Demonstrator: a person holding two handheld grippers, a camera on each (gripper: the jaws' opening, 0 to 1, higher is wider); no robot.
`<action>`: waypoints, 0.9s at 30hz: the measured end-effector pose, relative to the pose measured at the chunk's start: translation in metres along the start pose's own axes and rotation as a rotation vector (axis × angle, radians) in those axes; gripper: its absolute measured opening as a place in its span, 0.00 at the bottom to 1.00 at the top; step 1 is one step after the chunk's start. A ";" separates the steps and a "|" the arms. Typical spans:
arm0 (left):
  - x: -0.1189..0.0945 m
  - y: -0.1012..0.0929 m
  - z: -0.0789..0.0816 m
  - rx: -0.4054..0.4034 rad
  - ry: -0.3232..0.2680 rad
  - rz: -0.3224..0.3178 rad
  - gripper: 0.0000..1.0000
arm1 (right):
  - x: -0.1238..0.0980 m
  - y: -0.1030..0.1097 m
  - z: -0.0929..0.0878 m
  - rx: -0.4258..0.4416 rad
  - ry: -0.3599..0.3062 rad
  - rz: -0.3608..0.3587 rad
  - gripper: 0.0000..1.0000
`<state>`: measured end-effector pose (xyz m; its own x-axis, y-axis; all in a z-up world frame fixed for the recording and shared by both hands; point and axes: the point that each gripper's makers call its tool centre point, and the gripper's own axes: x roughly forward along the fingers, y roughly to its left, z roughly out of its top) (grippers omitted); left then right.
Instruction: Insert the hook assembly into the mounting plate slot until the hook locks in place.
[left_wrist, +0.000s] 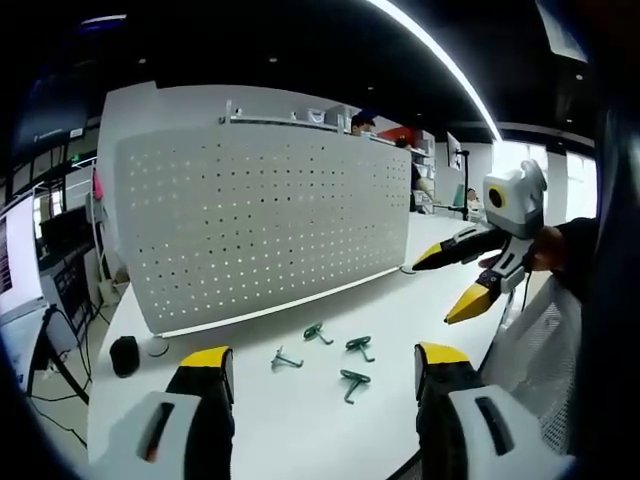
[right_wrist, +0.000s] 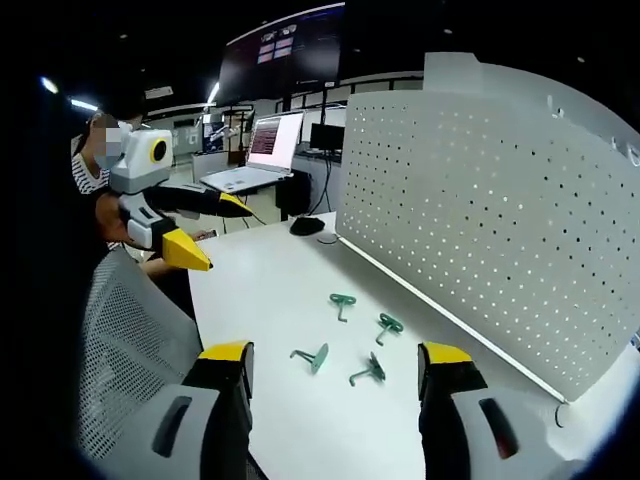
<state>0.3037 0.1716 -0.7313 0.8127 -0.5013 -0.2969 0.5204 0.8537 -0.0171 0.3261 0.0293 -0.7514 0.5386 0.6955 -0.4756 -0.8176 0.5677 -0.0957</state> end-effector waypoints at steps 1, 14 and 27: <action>0.000 0.000 0.000 0.000 0.001 0.001 0.76 | 0.002 0.001 -0.001 -0.002 0.004 0.005 0.63; -0.002 0.003 -0.001 -0.008 -0.001 0.015 0.75 | 0.025 0.008 -0.012 -0.028 0.049 0.053 0.58; -0.003 0.003 0.000 -0.012 -0.008 0.018 0.75 | 0.056 0.019 -0.034 -0.022 0.118 0.092 0.38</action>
<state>0.3025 0.1752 -0.7306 0.8237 -0.4873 -0.2898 0.5028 0.8641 -0.0236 0.3341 0.0642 -0.8098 0.4351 0.6867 -0.5824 -0.8672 0.4936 -0.0658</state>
